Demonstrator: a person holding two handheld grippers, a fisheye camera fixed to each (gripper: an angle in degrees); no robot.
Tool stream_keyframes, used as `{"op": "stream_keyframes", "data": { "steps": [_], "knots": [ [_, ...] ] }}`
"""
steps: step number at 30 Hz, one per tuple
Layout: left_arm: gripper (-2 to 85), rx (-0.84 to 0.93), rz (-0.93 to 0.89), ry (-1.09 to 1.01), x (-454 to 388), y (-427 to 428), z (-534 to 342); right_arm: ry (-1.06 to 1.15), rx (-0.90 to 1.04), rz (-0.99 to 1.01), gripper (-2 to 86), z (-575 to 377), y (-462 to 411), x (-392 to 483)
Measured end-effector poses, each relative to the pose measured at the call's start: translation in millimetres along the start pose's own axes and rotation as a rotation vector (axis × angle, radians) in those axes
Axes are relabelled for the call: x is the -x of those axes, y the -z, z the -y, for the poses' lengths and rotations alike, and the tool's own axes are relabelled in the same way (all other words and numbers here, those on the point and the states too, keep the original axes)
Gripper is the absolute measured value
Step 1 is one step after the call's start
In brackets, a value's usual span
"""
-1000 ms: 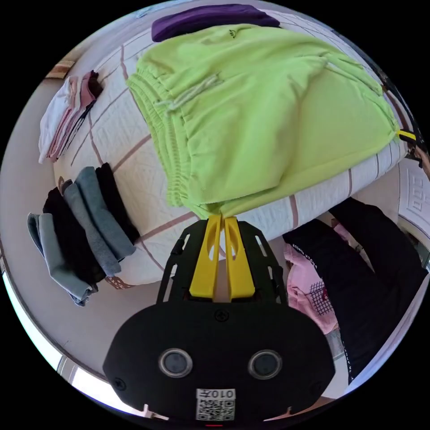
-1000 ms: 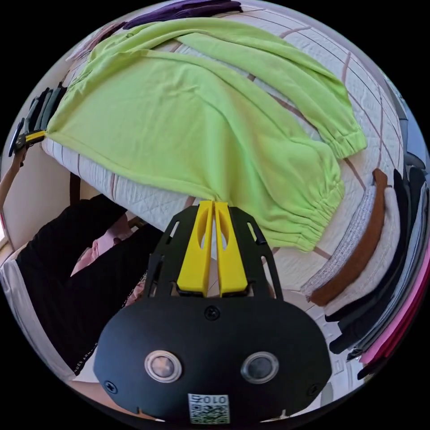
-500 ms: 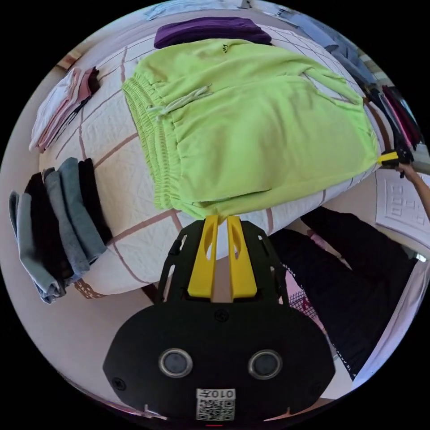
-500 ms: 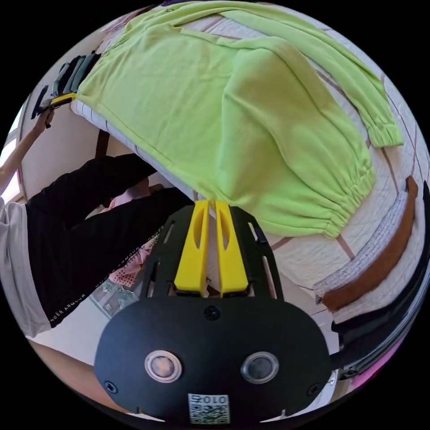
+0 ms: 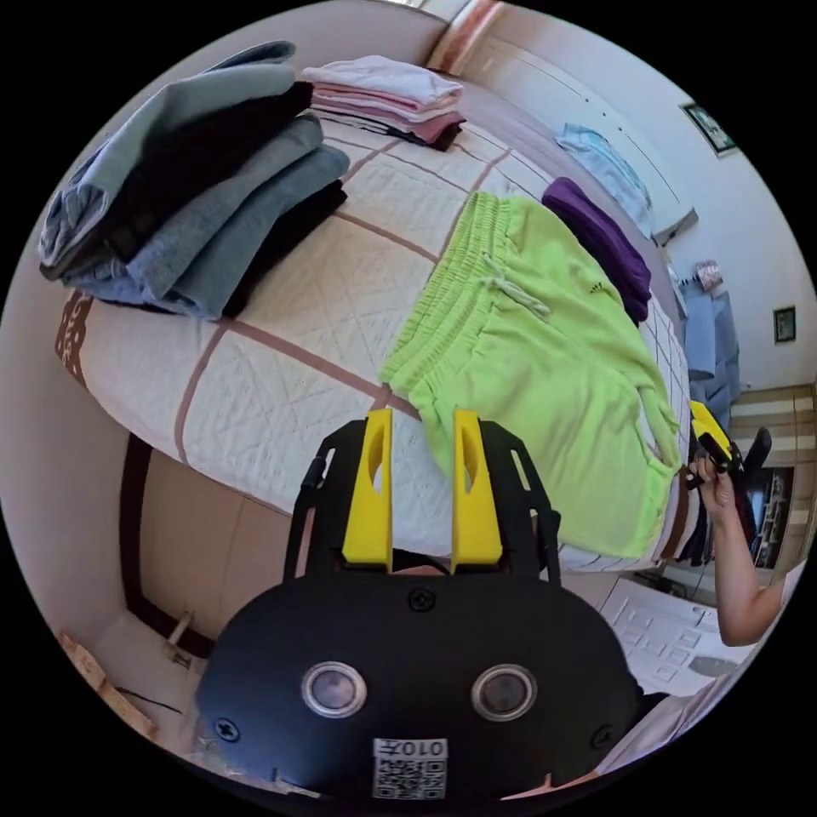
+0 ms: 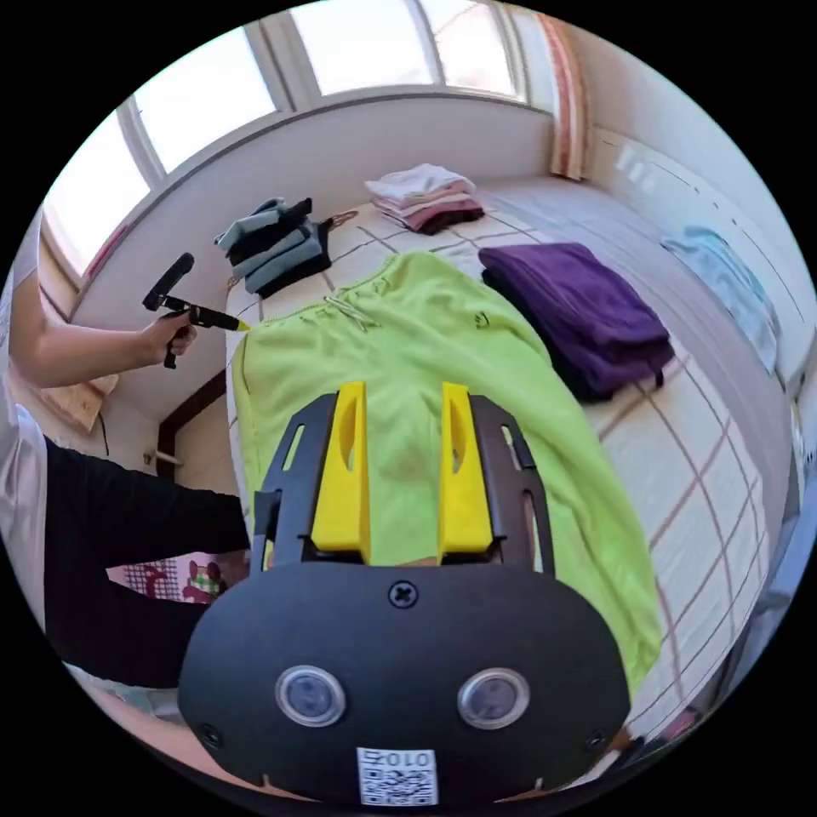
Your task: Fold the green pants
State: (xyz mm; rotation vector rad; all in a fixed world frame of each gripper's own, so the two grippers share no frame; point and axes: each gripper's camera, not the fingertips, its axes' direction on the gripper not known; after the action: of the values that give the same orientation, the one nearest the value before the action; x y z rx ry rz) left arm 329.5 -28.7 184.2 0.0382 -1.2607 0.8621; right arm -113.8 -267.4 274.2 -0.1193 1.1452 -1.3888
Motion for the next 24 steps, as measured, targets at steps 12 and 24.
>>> {"op": "stream_keyframes", "data": {
  "steps": [12, 24],
  "knots": [
    [11.2, -0.032, -0.100, 0.144, 56.2, 74.4, 13.3, 0.513, 0.446, 0.061, 12.7, 266.4, -232.5, -28.2],
    [3.8, -0.021, -0.214, 0.166, 92.9, 155.5, 27.7, 0.611, 0.574, 0.144, 5.8, 277.4, -263.3, -27.2]
  ]
}}
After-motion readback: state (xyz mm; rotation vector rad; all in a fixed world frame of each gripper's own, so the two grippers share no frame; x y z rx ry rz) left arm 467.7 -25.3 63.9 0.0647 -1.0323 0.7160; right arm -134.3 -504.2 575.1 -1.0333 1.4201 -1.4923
